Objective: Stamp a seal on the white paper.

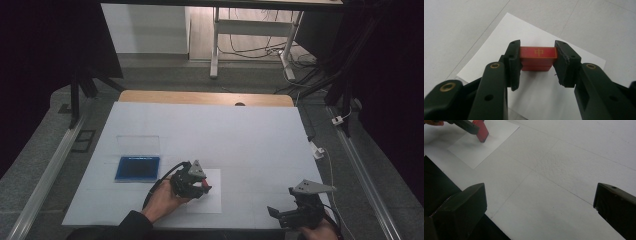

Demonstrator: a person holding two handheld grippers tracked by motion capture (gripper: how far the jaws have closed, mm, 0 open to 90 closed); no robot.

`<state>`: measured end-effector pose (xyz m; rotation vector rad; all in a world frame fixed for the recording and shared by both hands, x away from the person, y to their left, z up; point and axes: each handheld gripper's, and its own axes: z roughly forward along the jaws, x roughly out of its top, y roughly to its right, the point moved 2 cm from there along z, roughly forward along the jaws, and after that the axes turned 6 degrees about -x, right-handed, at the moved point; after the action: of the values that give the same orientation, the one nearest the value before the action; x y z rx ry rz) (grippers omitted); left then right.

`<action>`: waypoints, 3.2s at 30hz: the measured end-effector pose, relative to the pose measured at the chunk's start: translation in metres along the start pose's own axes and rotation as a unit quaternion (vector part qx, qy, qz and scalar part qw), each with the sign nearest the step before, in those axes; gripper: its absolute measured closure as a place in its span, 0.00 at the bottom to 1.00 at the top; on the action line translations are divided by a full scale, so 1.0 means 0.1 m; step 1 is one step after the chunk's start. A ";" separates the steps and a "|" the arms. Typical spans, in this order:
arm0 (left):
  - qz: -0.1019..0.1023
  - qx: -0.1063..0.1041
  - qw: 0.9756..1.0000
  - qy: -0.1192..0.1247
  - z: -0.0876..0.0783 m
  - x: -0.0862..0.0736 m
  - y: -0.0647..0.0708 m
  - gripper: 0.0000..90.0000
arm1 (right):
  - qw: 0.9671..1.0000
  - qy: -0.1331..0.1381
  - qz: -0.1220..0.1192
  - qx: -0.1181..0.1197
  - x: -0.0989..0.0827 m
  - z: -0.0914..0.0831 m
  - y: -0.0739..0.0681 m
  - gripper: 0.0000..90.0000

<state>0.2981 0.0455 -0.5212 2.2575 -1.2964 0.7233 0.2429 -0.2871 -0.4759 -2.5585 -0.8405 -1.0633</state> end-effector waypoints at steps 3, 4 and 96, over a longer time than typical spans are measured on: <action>0.000 0.011 1.000 0.003 0.00 -0.01 0.03 0.66 | 1.000 -0.001 0.000 0.000 0.00 0.00 -0.01 0.00; -0.001 0.016 1.000 0.005 0.01 -0.01 0.05 0.66 | 1.000 -0.001 0.000 0.000 0.00 0.00 -0.01 0.00; -0.051 -0.013 0.996 0.068 -0.69 -0.10 -0.20 0.65 | 1.000 -0.004 -0.008 0.000 -0.01 0.00 -0.01 0.00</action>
<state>0.2963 0.1029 -0.4772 2.1949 -1.1113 0.8038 0.2417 -0.2863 -0.4763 -2.5614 -0.8639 -1.0583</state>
